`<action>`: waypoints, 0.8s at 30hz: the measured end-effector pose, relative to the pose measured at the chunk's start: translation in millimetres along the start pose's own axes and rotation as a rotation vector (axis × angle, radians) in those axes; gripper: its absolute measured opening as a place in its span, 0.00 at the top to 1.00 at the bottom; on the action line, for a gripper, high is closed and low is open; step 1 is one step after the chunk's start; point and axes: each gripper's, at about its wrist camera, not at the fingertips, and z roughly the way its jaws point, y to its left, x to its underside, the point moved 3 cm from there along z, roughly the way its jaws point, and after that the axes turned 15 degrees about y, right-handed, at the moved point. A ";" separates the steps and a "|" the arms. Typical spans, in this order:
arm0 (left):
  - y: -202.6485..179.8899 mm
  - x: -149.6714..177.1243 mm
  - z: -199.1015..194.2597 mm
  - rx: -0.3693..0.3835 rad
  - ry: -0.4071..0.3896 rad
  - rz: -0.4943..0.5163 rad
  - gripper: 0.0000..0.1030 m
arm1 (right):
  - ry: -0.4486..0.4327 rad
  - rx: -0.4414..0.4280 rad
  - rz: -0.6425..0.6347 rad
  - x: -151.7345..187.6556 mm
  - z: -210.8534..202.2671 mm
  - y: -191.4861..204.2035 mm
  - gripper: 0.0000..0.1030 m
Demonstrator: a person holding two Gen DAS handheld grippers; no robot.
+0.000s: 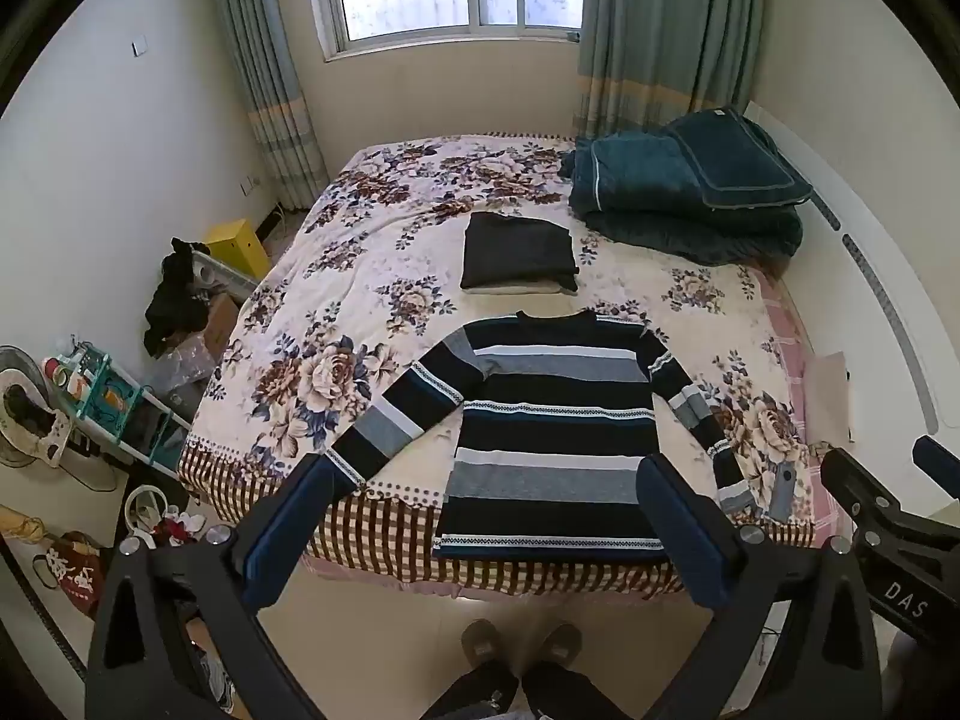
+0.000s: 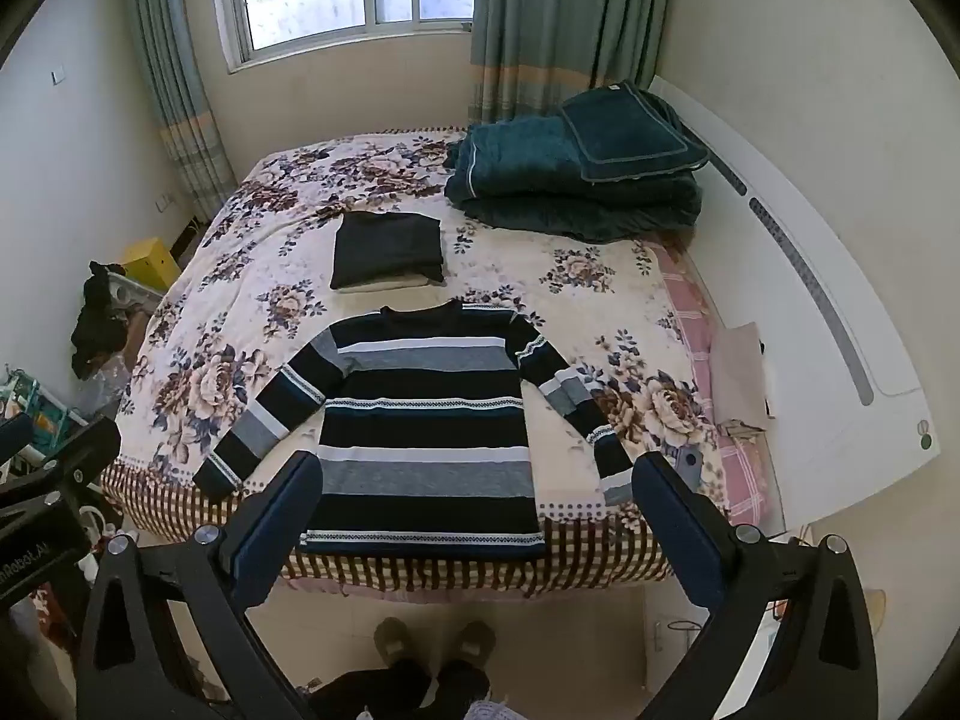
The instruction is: Fold small clothes
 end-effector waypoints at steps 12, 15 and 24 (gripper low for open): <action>0.1 -0.1 -0.2 -0.004 -0.004 0.003 0.00 | -0.005 0.001 -0.001 0.3 -4.9 0.3 0.00; 0.0 0.0 -0.4 -0.005 -0.005 0.002 0.00 | -0.005 -0.001 -0.001 0.0 -6.2 1.1 0.00; -0.5 -10.0 -3.8 0.001 -0.004 0.005 0.00 | -0.010 -0.001 0.000 0.5 -8.2 -1.3 0.00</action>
